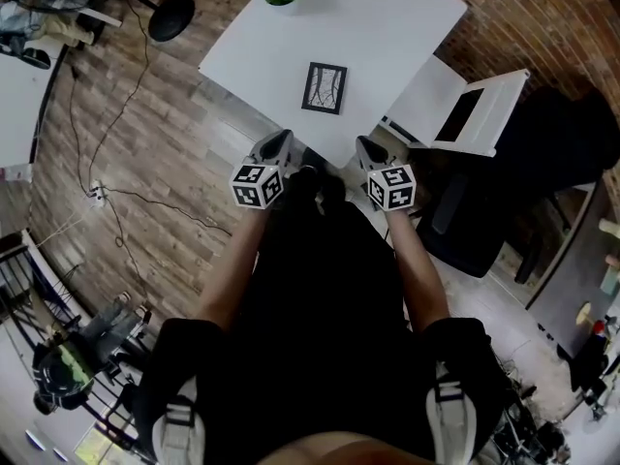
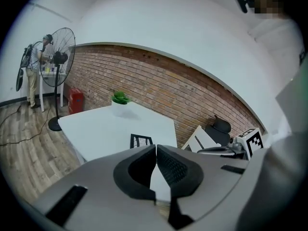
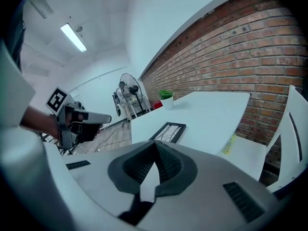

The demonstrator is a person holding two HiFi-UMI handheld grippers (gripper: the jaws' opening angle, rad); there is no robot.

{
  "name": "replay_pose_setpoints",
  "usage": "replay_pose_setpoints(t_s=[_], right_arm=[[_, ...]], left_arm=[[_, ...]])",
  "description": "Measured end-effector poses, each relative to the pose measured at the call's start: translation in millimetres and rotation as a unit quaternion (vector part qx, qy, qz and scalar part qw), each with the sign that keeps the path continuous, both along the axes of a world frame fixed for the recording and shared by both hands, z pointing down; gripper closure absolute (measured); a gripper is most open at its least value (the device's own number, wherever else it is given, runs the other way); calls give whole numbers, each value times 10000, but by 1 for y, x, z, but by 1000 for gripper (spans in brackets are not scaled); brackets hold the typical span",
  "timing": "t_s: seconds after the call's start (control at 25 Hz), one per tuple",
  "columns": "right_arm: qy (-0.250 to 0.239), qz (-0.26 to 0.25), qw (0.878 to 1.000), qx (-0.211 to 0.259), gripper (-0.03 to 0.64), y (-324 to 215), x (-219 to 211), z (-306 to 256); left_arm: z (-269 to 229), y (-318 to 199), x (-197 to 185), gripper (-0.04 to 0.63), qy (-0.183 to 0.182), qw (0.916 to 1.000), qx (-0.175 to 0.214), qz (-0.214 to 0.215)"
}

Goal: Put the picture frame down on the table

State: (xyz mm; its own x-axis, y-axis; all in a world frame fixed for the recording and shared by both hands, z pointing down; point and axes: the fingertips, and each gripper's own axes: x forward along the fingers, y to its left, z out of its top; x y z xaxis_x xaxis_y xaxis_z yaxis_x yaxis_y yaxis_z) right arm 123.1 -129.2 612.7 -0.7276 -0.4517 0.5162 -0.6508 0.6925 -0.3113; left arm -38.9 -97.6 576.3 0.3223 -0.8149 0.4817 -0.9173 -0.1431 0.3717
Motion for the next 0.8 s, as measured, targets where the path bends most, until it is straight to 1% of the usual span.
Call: replay_pose_setpoints(t_s=[0.2, 0.32, 0.8], right_arm=[[67, -143, 9997, 206, 621, 12, 0, -3], [28, -174, 9996, 228, 621, 14, -2, -4], [-3, -114, 9999, 92, 621, 16, -4, 5]], left_arm=[[-6, 16, 0, 570, -177, 9998, 5, -21], [-7, 19, 0, 570, -269, 9996, -15, 7], [1, 21, -4, 569, -227, 9996, -149, 41]])
